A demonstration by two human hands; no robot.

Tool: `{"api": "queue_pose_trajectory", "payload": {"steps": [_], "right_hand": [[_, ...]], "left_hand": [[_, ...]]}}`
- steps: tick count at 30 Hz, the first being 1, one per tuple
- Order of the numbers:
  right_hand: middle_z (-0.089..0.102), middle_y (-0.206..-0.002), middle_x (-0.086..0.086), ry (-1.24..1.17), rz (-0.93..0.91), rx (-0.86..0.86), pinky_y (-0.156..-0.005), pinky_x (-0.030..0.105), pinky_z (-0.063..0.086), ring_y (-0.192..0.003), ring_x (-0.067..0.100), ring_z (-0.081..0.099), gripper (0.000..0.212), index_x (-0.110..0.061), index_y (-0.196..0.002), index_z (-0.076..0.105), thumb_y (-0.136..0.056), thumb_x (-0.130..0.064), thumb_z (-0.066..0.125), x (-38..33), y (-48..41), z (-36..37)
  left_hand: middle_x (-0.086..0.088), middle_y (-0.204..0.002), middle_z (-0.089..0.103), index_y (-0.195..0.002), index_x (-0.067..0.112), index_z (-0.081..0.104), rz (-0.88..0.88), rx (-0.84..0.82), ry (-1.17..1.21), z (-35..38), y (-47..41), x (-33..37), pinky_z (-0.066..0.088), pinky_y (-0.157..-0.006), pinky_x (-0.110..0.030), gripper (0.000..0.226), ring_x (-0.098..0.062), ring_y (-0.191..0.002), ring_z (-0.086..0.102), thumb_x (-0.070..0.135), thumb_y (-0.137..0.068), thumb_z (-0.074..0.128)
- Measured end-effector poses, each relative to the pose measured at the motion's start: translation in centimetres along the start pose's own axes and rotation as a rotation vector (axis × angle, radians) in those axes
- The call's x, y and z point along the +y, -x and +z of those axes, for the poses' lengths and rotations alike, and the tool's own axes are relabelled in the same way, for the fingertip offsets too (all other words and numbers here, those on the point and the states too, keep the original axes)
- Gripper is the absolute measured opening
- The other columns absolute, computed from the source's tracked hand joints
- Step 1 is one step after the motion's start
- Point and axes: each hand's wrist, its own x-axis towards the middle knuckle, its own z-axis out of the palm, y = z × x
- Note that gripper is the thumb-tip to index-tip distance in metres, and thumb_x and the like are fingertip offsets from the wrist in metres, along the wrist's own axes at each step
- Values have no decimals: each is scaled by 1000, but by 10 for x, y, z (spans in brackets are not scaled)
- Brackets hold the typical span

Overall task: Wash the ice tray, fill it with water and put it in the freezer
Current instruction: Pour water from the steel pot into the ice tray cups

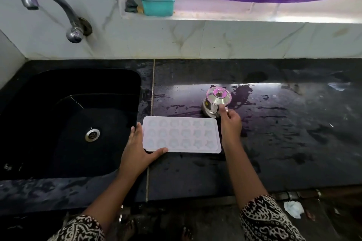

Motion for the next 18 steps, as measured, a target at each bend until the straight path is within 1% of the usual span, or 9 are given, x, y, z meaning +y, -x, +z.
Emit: {"api": "queue_pose_trajectory", "payload": {"steps": [3, 4, 6, 9, 12, 15, 18], "right_hand": [[64, -88, 7, -93, 19, 11, -66, 26, 42, -73, 11, 52, 31, -14, -75, 58, -89, -41, 60, -3, -5, 8], [63, -82, 4, -138, 31, 30, -64, 24, 41, -70, 9, 51, 29, -14, -72, 57, -89, -38, 61, -3, -7, 11], [57, -68, -3, -256, 54, 61, -59, 20, 40, -60, 4, 47, 31, -15, -64, 51, -89, -30, 61, -2, -10, 14], [44, -58, -6, -417, 51, 75, -51, 12, 36, -49, -2, 39, 35, -16, -60, 43, -90, -19, 60, 1, -16, 16], [37, -51, -13, -599, 32, 96, -49, 12, 31, -48, 0, 33, 38, -18, -57, 36, -88, -8, 58, 1, -28, 14], [37, -47, -15, -781, 13, 101, -49, 14, 30, -48, 1, 34, 41, -18, -55, 35, -85, 3, 55, -5, -43, 11], [39, -47, -11, -871, 0, 77, -47, 15, 31, -47, 3, 36, 46, -20, -51, 37, -84, 7, 53, -11, -53, 7]], "left_hand": [[6, -164, 9, -156, 19, 5, 9, -5, -55, 0, 0, 2, 29, -113, -43, 132, -8, -149, 1, 93, -54, 45], [6, -164, 10, -156, 20, 7, 13, -2, -64, 0, 1, 2, 30, -113, -42, 131, -7, -149, 2, 93, -55, 44], [7, -163, 13, -156, 20, 9, 16, 6, -80, 0, 1, 2, 32, -111, -41, 129, -7, -149, 5, 93, -55, 44], [8, -163, 15, -156, 20, 11, 16, 6, -86, 1, 1, 3, 32, -111, -41, 130, -8, -149, 8, 95, -55, 43], [8, -163, 13, -156, 20, 10, 21, 7, -103, 1, 1, 5, 32, -111, -40, 132, -8, -149, 8, 99, -55, 41], [7, -163, 11, -156, 18, 9, 24, 0, -115, 1, 1, 5, 30, -112, -40, 132, -8, -149, 8, 98, -56, 42], [6, -162, 7, -156, 14, 9, 67, -12, -133, 2, 2, 5, 19, -118, -33, 129, -3, -145, 4, 93, -59, 41]]}}
